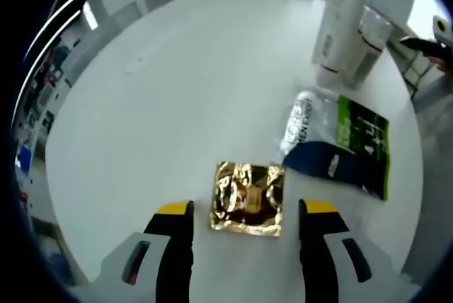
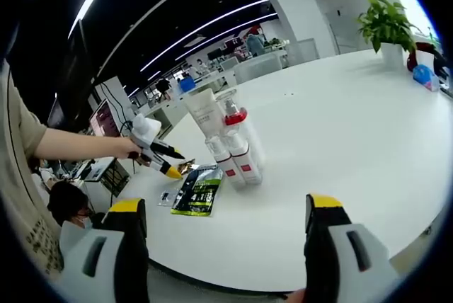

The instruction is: Arrange the skincare products in the storage area until every visible bottle or jar stands upright without overlapping.

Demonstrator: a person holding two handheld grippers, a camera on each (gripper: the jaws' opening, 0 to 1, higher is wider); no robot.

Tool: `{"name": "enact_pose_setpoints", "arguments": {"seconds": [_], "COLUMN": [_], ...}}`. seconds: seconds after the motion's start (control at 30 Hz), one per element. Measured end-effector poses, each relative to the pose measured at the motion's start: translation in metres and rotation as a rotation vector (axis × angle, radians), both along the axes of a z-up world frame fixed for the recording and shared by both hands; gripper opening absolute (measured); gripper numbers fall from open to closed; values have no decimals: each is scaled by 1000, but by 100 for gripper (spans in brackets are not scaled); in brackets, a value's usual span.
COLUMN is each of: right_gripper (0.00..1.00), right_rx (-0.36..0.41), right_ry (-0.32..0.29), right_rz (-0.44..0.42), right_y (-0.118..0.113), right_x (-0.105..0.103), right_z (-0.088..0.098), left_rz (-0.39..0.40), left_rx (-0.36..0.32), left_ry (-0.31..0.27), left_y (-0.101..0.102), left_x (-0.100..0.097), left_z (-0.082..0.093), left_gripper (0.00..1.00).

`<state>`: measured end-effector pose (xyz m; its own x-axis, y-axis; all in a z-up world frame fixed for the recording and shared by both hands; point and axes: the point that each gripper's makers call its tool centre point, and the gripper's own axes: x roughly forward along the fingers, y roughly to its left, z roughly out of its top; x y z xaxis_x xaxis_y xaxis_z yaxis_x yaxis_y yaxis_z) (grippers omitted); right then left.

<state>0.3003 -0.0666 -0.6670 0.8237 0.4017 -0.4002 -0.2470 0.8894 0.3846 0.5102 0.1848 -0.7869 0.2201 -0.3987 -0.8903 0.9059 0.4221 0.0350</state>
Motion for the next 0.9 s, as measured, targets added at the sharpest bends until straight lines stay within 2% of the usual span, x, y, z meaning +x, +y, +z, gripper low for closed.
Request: {"name": "enact_pose_setpoints", "arguments": {"seconds": [0.13,0.33,0.6,0.63,0.7,0.73,0.77,0.83,0.9], "right_gripper": [92,92,92,92,92,92,92,92,92], "right_rx": [-1,-1,3,3,4,4,4,5,4], "right_ry": [-1,-7,-19,-19,-22,-22,-23,-25,-26], "right_rz": [1,-6,-16,-16,-15,-14,-13,-12,-11], "right_y": [0,-2,-4,-4,-4,-4,-4,-3,-3], "right_x": [0,0,1,1,1,1,1,1,1], "right_z": [0,1,3,3,3,3,3,4,4], "left_rz": [-23,-22,-42,-54,-80,-75,-58,-59,-54], "left_rx": [-8,4,23,23,30,35,55,41,30], "left_ry": [49,40,41,38,32,12,-9,28,34], "left_y": [-4,-2,0,1,3,5,10,10,11], "left_x": [-7,-3,-5,-5,-3,1,6,3,2], "left_z": [-1,1,3,6,11,14,17,18,19], "left_gripper": [48,37,36,31,7,0,2,12,13]}}
